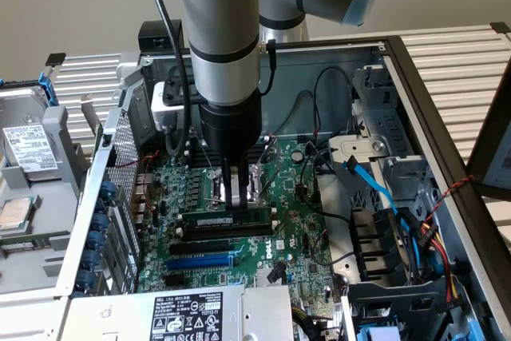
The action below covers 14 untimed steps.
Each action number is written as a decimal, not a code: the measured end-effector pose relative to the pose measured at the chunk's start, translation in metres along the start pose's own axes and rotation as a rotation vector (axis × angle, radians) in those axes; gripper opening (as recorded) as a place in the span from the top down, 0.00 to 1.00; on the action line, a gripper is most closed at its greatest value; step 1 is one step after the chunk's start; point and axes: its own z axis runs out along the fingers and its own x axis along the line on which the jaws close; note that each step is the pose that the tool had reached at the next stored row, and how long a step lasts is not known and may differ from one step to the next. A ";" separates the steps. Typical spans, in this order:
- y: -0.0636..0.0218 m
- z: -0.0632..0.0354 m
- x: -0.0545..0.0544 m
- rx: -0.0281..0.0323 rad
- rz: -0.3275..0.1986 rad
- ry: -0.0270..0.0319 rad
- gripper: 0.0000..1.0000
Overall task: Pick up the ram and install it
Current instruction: 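Insert the ram into the slot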
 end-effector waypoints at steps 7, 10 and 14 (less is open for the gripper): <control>0.0007 0.0012 0.000 0.0023 -0.002 0.0005 0.87; 0.0010 0.0013 0.000 0.0025 -0.002 0.0003 0.87; 0.0026 0.0012 0.001 0.0025 0.002 0.0004 0.87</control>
